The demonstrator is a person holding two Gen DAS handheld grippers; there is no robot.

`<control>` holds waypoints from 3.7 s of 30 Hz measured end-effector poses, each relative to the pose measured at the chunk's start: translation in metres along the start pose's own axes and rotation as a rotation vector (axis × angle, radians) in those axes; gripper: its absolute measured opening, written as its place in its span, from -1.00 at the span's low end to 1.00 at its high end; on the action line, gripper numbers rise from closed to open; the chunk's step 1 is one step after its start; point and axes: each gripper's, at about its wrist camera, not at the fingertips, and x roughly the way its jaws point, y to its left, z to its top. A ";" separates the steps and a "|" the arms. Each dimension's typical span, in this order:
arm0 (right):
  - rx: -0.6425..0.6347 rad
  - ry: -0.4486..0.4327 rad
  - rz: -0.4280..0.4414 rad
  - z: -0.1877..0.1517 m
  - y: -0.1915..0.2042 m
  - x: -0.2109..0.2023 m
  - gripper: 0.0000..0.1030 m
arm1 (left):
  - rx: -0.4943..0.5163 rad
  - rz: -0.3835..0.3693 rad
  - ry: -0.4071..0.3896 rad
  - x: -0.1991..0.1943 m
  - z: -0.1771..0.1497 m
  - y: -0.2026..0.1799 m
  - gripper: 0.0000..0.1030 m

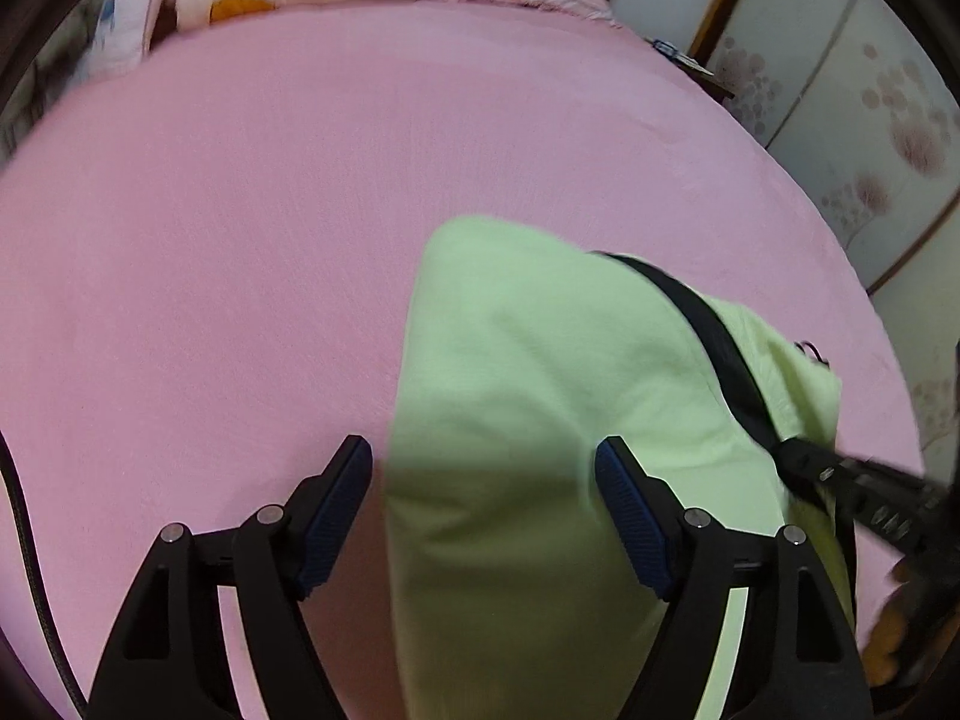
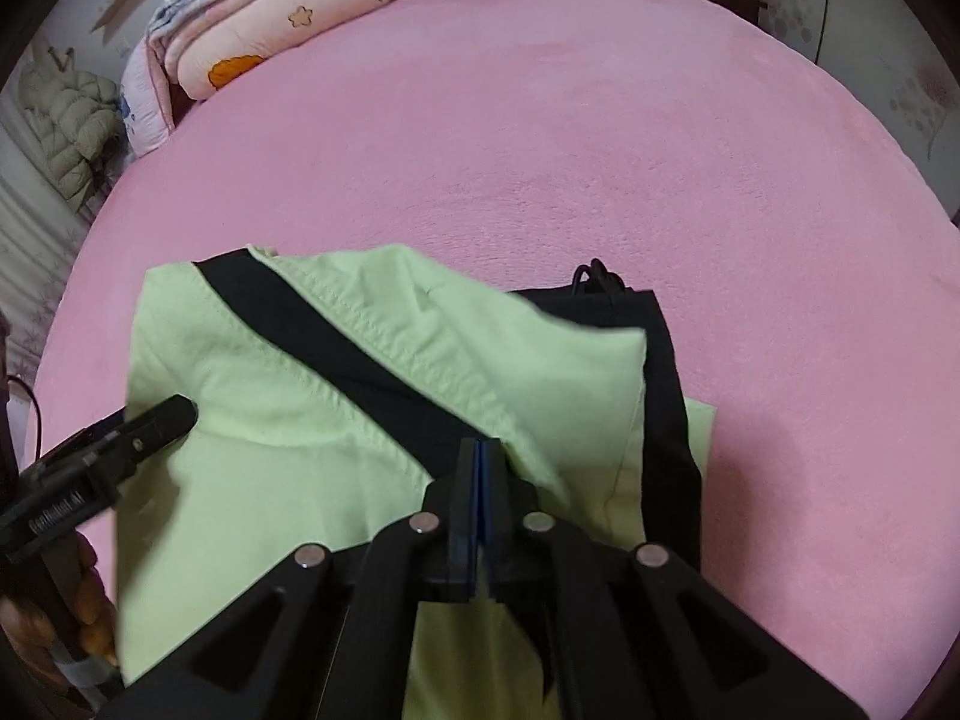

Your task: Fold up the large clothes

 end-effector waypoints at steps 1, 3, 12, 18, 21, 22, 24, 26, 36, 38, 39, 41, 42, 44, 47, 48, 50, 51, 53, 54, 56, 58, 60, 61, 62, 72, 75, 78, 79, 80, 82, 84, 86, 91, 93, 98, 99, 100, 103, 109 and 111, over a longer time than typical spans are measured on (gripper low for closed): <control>0.008 -0.006 0.007 0.000 0.000 -0.009 -0.93 | 0.011 0.000 -0.022 -0.013 -0.001 -0.002 0.48; 0.025 -0.049 0.038 -0.002 0.001 -0.040 -0.86 | -0.003 -0.019 -0.073 -0.045 -0.004 -0.003 0.50; 0.052 -0.175 0.082 -0.057 -0.005 -0.145 0.33 | -0.110 -0.045 -0.106 -0.138 -0.035 0.014 0.99; 0.023 -0.174 0.022 -0.111 -0.010 -0.171 0.40 | -0.267 -0.093 0.030 -0.146 -0.060 0.048 0.99; 0.010 -0.186 0.013 -0.132 -0.005 -0.180 0.50 | -0.306 -0.098 0.008 -0.153 -0.078 0.055 0.99; 0.004 -0.185 0.013 -0.137 -0.004 -0.183 0.51 | -0.301 -0.092 0.004 -0.151 -0.084 0.052 0.99; -0.002 -0.185 0.016 -0.145 -0.001 -0.186 0.51 | -0.268 -0.064 0.008 -0.152 -0.092 0.044 0.99; -0.001 -0.184 0.049 -0.150 0.002 -0.185 0.51 | -0.236 -0.041 0.018 -0.150 -0.098 0.038 0.99; 0.012 -0.161 0.080 -0.156 -0.002 -0.171 0.52 | -0.211 -0.050 0.066 -0.132 -0.118 0.020 0.99; 0.026 -0.156 0.080 -0.156 -0.005 -0.168 0.52 | -0.206 -0.050 0.061 -0.128 -0.118 0.016 0.99; 0.034 -0.154 0.080 -0.156 -0.007 -0.166 0.52 | -0.199 -0.047 0.059 -0.126 -0.117 0.014 0.99; 0.040 -0.156 0.076 -0.155 -0.011 -0.162 0.52 | -0.186 -0.042 0.053 -0.124 -0.117 0.011 0.99; 0.040 -0.158 0.072 -0.155 -0.011 -0.160 0.52 | -0.179 -0.039 0.050 -0.123 -0.116 0.010 0.99; 0.038 -0.172 0.069 -0.154 -0.013 -0.157 0.52 | -0.165 -0.035 0.050 -0.118 -0.116 0.008 0.99; 0.035 -0.163 0.060 -0.152 -0.016 -0.149 0.52 | -0.163 -0.036 0.061 -0.109 -0.116 0.010 0.99; 0.033 -0.156 0.055 -0.150 -0.018 -0.146 0.52 | -0.166 -0.041 0.068 -0.105 -0.117 0.011 0.99; 0.027 -0.138 0.042 -0.147 -0.022 -0.138 0.52 | -0.176 -0.046 0.089 -0.095 -0.118 0.014 0.99; 0.026 -0.125 0.042 -0.145 -0.024 -0.134 0.52 | -0.180 -0.051 0.100 -0.089 -0.118 0.017 0.99; 0.032 -0.092 0.054 -0.142 -0.030 -0.123 0.52 | -0.190 -0.062 0.113 -0.081 -0.119 0.021 0.98; 0.040 -0.072 0.063 -0.140 -0.034 -0.116 0.52 | -0.198 -0.073 0.118 -0.076 -0.118 0.024 0.98; 0.057 -0.049 0.084 -0.137 -0.041 -0.105 0.52 | -0.212 -0.091 0.133 -0.064 -0.118 0.030 0.99; 0.068 -0.019 0.099 -0.133 -0.048 -0.092 0.52 | -0.222 -0.114 0.138 -0.056 -0.117 0.035 0.99; 0.081 0.005 0.125 -0.126 -0.056 -0.078 0.52 | -0.246 -0.161 0.143 -0.045 -0.115 0.041 0.98; 0.088 0.012 0.134 -0.124 -0.059 -0.073 0.52 | -0.256 -0.178 0.147 -0.041 -0.114 0.043 0.98; 0.099 0.024 0.162 -0.121 -0.064 -0.066 0.52 | -0.267 -0.199 0.153 -0.035 -0.113 0.045 0.98; 0.132 0.093 0.432 -0.096 -0.079 -0.005 0.29 | -0.273 -0.420 0.228 0.018 -0.093 0.036 0.91; 0.119 0.089 0.449 -0.088 -0.073 0.000 -0.05 | -0.272 -0.435 0.244 0.022 -0.090 0.034 0.74; 0.095 0.074 0.416 -0.087 -0.066 -0.006 -0.34 | -0.229 -0.381 0.232 0.015 -0.089 0.026 0.49; 0.086 0.067 0.398 -0.088 -0.062 -0.010 -0.41 | -0.220 -0.368 0.225 0.011 -0.088 0.023 0.36; 0.076 0.059 0.377 -0.088 -0.058 -0.016 -0.52 | -0.205 -0.343 0.211 0.005 -0.088 0.018 0.31; 0.056 0.043 0.339 -0.089 -0.050 -0.026 -0.64 | -0.197 -0.309 0.191 -0.004 -0.086 0.012 0.05; 0.002 0.013 0.271 -0.089 -0.030 -0.043 -0.72 | -0.189 -0.297 0.163 -0.020 -0.083 0.007 -0.13; -0.062 -0.018 0.207 -0.092 -0.012 -0.059 -0.74 | -0.162 -0.289 0.134 -0.040 -0.082 0.003 -0.16; -0.128 -0.040 0.182 -0.108 0.039 -0.108 -0.75 | -0.156 -0.296 0.103 -0.100 -0.089 0.030 -0.17; -0.138 -0.038 0.200 -0.110 0.060 -0.122 -0.76 | -0.163 -0.299 0.090 -0.123 -0.092 0.055 -0.17; -0.239 -0.061 0.238 -0.106 0.148 -0.144 -0.76 | -0.203 -0.269 0.054 -0.171 -0.079 0.131 -0.17; -0.258 -0.068 0.248 -0.100 0.169 -0.144 -0.76 | -0.213 -0.256 0.037 -0.181 -0.071 0.153 -0.17; -0.272 -0.074 0.259 -0.093 0.189 -0.144 -0.76 | -0.221 -0.248 0.022 -0.187 -0.063 0.173 -0.17; -0.293 -0.110 0.297 -0.068 0.249 -0.136 -0.76 | -0.226 -0.224 -0.018 -0.200 -0.034 0.227 -0.17; -0.264 -0.189 0.337 -0.005 0.355 -0.090 -0.76 | -0.176 -0.196 -0.081 -0.184 0.043 0.336 -0.16; -0.235 -0.205 0.349 0.020 0.384 -0.062 -0.76 | -0.152 -0.188 -0.092 -0.163 0.068 0.370 -0.15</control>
